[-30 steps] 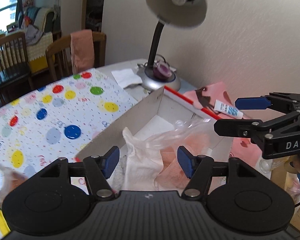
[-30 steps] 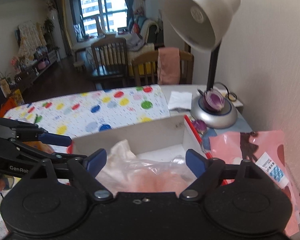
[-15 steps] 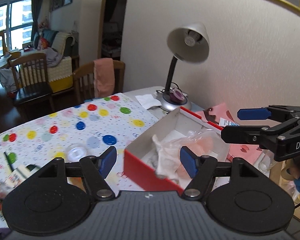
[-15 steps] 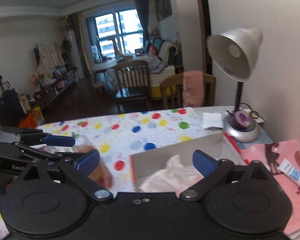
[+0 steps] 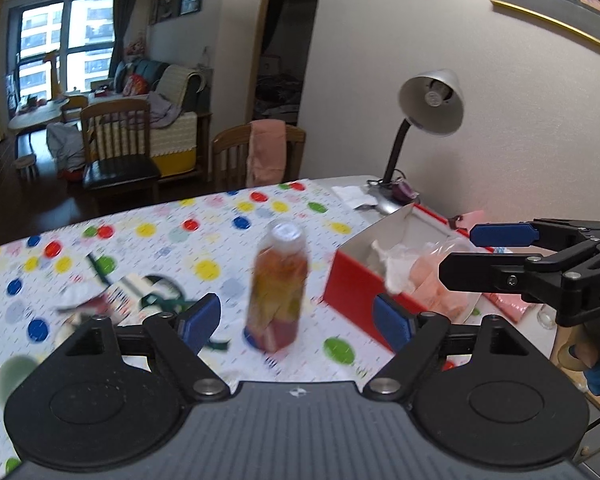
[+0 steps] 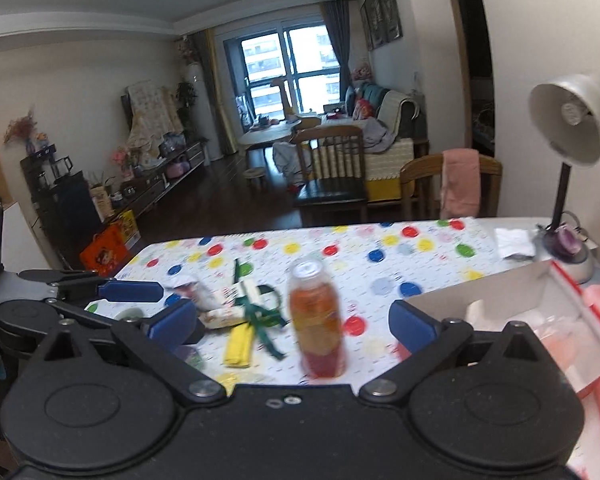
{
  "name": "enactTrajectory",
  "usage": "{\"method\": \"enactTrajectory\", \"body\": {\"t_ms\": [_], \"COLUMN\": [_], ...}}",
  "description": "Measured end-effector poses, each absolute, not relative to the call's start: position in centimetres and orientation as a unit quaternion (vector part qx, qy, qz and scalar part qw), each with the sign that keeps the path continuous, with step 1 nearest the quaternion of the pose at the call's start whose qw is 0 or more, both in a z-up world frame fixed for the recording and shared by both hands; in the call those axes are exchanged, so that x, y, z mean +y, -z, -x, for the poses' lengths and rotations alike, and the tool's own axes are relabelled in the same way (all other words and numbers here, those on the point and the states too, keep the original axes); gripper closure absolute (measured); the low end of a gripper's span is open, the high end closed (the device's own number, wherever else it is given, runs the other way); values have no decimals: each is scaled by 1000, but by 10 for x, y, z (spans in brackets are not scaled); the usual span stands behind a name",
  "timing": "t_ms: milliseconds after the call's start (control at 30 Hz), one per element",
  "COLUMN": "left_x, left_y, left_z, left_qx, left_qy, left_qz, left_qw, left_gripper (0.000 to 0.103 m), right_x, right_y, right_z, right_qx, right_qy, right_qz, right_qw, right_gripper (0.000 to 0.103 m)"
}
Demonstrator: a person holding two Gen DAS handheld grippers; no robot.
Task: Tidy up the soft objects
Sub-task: 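Withdraw both tools from the box back over the table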
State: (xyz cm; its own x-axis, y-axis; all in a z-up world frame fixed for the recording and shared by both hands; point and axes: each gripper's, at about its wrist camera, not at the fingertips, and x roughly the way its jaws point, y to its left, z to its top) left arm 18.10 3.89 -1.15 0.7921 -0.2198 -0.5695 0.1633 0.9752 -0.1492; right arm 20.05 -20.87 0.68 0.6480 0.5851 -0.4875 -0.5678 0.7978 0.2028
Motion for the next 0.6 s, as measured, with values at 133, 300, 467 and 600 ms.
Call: {"method": "enactTrajectory", "body": {"t_ms": [133,300,467,600], "left_x": [69,105,130,147], "left_y": [19,30,50,71], "left_z": [-160,-139,-127,-116], "left_qx": [299,300,310,307], "left_qy": [86,81,46,21], "left_qz": [53,60,47,38], "left_qw": [949,949,948,951], "left_gripper": [6,5,1,0], "right_x": [-188,-164,-142,-123], "right_y": [5,23,43,62], "right_z": [-190,-179,-172,-169], "right_qx": [288,310,329,350], "right_qy": [-321,-315,-304,-301], "right_qz": [-19,-14,-9,-9], "right_qw": [902,897,894,887], "right_gripper": [0,0,0,0]}}
